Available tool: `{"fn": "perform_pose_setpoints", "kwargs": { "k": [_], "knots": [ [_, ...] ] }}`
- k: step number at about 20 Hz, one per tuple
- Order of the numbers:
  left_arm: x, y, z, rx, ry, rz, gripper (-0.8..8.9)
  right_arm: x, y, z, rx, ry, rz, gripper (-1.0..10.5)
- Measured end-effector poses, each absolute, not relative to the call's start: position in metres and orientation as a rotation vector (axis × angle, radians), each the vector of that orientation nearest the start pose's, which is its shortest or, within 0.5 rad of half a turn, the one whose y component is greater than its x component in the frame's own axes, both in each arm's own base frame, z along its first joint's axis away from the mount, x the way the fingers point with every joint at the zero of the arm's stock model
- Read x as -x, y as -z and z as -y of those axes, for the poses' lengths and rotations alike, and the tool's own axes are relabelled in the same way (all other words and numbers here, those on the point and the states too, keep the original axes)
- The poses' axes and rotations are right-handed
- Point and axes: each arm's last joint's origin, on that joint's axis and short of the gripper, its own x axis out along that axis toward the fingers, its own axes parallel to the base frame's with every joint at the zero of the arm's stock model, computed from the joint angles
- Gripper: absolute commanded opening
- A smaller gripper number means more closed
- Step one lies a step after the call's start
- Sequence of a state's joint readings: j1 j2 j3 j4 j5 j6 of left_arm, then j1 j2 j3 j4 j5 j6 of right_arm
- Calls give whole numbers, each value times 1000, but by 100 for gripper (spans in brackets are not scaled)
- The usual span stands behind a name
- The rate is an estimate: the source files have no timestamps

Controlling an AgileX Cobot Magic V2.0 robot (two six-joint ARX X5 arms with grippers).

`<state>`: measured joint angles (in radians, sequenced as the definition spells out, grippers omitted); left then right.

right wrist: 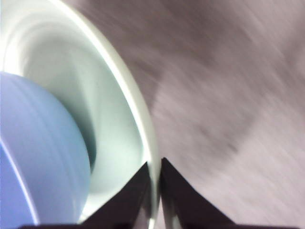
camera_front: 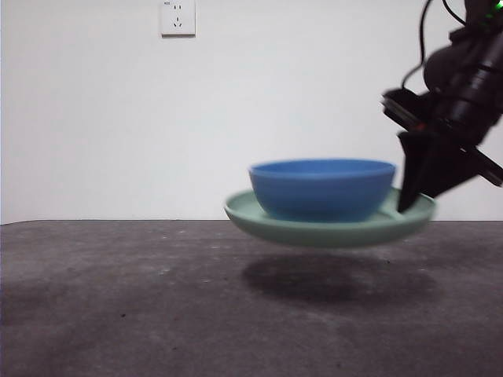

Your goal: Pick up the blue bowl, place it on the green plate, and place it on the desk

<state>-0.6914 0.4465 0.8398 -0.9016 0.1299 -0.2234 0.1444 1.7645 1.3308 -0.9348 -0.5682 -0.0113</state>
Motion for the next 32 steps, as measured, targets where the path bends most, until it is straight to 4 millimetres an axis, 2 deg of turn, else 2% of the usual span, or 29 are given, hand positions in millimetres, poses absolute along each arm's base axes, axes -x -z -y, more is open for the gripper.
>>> {"fn": "perform_pose_setpoints", "kwargs": {
  "k": [3,7,9,12,16,21,27,29,32],
  "knots": [
    [-51,-320,47,62,742,-587,562,-329,-226,-82,-284,-625,-1367,8],
    [-51,-320,47,62,742,-587,562,-329,-224,-119,-260,-674,-1334,8],
    [-51,-320,47,62,742,-587,562,-331,-214,-137,-265,-688,-1345,8],
    [-51,-320,47,62,742,-587,562,-332,-188,-158,-264,-690,-1420,8],
    [-51,-319,47,60,741,-593,562,-335,-160,-175,-252,-695,-1474,8],
    [-51,-319,47,59,740,-595,562,-334,-158,-180,-247,-708,-1471,17],
    [-51,-319,47,59,740,-595,563,-338,-161,-175,-259,-696,-1466,233],
    [-51,-319,47,59,740,-595,562,-344,-174,-167,-259,-659,-1445,284],
    [-51,-319,47,59,740,-595,562,-352,-213,-149,-264,-602,-1380,449]
  ]
}}
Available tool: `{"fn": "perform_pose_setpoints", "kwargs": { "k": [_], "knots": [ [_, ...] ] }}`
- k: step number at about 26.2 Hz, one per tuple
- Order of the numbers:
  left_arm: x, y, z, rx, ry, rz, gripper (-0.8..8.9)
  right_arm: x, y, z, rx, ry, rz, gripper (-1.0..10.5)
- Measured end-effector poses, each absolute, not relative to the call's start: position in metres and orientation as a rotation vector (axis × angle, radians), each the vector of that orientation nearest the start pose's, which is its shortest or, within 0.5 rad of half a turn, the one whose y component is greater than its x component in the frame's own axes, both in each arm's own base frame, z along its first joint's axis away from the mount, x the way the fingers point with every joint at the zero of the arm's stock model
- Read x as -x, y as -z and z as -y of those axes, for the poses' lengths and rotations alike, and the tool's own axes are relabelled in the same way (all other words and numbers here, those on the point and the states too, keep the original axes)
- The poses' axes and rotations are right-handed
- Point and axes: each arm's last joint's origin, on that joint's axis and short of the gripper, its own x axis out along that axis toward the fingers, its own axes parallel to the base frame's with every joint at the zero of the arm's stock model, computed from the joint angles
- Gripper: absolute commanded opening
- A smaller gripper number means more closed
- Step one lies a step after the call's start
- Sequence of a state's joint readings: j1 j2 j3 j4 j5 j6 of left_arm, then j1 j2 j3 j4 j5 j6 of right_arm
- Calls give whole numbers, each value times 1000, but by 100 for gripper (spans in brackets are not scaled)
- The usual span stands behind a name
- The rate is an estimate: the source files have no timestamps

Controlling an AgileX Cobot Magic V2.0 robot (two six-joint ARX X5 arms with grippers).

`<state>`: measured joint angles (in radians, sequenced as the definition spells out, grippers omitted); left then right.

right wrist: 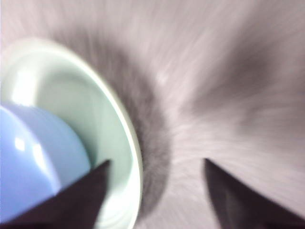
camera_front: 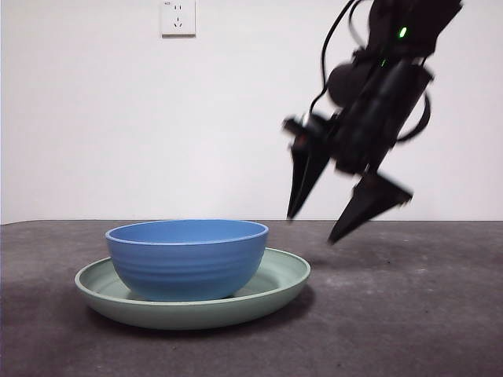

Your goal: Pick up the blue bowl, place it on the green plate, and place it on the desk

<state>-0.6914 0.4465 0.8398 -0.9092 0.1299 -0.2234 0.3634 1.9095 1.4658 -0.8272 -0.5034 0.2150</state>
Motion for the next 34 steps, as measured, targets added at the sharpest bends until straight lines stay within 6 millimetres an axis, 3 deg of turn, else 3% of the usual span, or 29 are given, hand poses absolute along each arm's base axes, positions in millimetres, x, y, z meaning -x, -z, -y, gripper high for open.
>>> {"fn": "perform_pose_setpoints", "kwargs": {
  "k": [2,4,9,12,17,20,28,34],
  "knots": [
    [-51,-319,47,59,740,-595,563,-349,-245,-136,-264,-581,-1330,514],
    [-51,-319,47,59,740,-595,563,-333,-275,-127,-212,-545,-1285,566],
    [-51,-319,47,59,740,-597,562,-270,-340,-106,-44,-405,-1196,620],
    [-51,-319,47,58,739,-601,562,-224,-362,-103,-2,-449,-1125,620],
    [-51,-319,47,57,739,-601,562,-145,-356,-96,42,-586,-1037,620],
    [-51,-319,47,57,739,-602,562,-106,-341,-85,25,-646,-1011,620],
    [-49,-316,46,48,733,-633,561,-68,-304,-58,17,-598,-969,620],
    [-49,-315,45,44,730,-646,559,-51,-297,-44,-4,-605,-900,620]
  ]
}}
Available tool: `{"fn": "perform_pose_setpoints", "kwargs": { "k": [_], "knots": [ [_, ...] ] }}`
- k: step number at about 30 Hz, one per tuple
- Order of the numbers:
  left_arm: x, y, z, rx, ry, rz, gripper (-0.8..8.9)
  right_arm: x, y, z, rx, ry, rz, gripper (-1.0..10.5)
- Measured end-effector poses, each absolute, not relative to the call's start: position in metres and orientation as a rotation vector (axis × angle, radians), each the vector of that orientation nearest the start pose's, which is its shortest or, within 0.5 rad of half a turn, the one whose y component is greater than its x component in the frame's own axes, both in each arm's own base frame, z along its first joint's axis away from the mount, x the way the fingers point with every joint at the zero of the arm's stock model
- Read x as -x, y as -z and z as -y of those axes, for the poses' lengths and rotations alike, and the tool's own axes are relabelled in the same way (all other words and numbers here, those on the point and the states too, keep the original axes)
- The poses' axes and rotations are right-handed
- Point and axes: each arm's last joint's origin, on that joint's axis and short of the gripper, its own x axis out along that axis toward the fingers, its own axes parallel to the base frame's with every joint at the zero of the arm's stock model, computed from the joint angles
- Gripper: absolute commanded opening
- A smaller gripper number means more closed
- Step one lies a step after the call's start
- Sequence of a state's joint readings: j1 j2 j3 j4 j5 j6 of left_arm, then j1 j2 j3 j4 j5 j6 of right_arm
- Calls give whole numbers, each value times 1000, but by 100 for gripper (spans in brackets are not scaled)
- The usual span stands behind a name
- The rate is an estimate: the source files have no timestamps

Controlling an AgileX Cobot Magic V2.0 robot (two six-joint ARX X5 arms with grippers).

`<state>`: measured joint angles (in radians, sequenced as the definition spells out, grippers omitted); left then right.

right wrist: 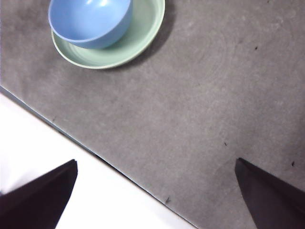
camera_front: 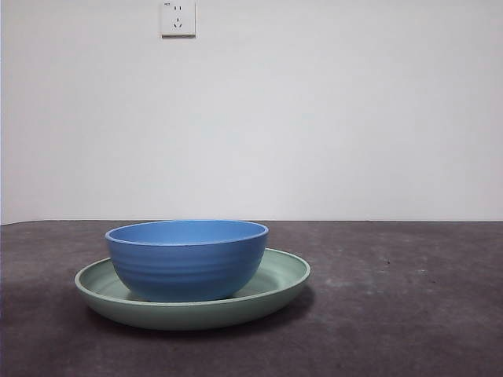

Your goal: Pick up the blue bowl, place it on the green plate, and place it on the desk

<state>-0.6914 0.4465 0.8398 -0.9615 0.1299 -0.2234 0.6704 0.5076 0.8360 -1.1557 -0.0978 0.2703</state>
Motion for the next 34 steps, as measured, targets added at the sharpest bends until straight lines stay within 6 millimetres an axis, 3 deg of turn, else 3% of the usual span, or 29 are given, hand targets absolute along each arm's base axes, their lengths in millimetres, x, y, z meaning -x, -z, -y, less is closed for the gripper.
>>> {"fn": "perform_pose_setpoints", "kwargs": {
  "k": [8,10,11,12,13,29,34],
  "knots": [
    [-49,-314,45,41,729,-653,532,-47,-299,-41,-19,-617,-854,611],
    [-49,-314,45,41,729,-652,294,-48,-299,-42,-20,-619,-850,366],
    [-49,-314,45,41,729,-653,73,-48,-299,-42,-26,-621,-852,88],
    [-48,-314,45,40,729,-654,17,-48,-299,-42,-27,-622,-852,-4],
    [-48,-314,45,40,728,-657,35,-48,-299,-42,-28,-622,-851,55],
    [-48,-314,45,39,727,-660,19,-49,-301,-43,-36,-630,-826,57],
    [-44,-301,42,66,748,-570,19,-49,-301,-43,-36,-630,-825,57]
  ]
}}
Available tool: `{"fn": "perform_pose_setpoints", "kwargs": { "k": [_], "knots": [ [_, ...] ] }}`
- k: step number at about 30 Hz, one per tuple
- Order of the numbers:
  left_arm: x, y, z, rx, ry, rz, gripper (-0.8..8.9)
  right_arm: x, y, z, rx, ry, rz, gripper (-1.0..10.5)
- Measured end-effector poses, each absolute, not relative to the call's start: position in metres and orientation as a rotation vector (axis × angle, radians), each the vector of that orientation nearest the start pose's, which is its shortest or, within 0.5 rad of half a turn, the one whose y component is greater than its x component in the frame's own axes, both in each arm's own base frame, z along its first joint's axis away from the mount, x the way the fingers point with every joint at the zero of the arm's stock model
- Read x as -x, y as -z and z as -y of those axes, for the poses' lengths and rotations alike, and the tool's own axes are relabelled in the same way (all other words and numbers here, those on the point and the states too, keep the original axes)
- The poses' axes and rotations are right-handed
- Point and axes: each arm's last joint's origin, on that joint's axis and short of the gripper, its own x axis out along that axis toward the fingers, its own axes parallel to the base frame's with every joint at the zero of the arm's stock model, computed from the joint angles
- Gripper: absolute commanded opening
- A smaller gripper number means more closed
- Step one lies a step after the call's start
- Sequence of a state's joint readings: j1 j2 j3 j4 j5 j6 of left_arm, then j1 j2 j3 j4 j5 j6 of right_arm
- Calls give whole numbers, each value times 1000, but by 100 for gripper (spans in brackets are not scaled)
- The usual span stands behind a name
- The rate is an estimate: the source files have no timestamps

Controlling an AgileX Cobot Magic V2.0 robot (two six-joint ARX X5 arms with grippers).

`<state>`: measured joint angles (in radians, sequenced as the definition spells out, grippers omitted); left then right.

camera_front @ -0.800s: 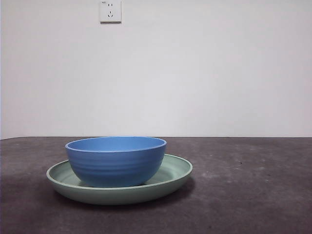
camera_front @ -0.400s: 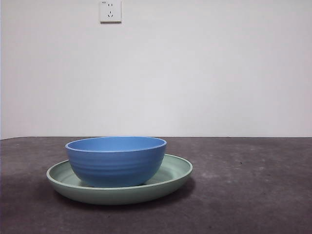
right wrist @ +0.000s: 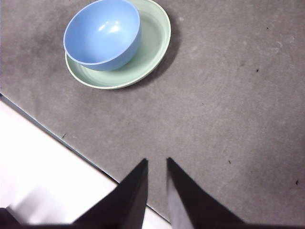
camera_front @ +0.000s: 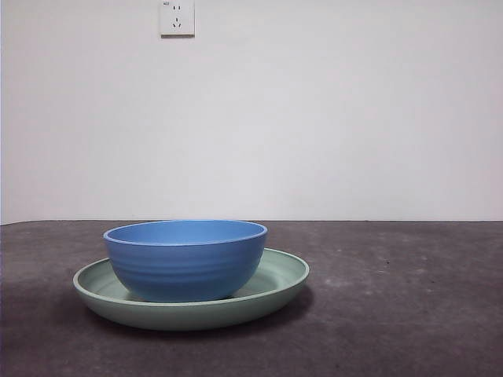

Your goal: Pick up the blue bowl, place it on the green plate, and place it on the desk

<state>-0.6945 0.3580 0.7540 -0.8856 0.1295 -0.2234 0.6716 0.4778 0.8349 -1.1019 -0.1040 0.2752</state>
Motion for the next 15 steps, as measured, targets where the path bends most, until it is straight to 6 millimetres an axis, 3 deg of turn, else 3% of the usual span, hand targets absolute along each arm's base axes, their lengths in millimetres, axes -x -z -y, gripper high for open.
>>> {"fn": "perform_pose_setpoints", "kwargs": {
  "k": [4,8,12,15],
  "knots": [
    [-38,-290,31,105,681,-508,19,-49,-301,-43,-36,-630,-825,57],
    [-44,-278,26,146,544,-383,19,-49,-301,-43,-36,-630,-825,57],
    [-59,-255,22,144,400,-198,19,-49,-301,-43,-36,-630,-825,57],
    [-74,-226,18,137,296,-94,19,-49,-301,-43,-36,-630,-825,57]
  ]
}}
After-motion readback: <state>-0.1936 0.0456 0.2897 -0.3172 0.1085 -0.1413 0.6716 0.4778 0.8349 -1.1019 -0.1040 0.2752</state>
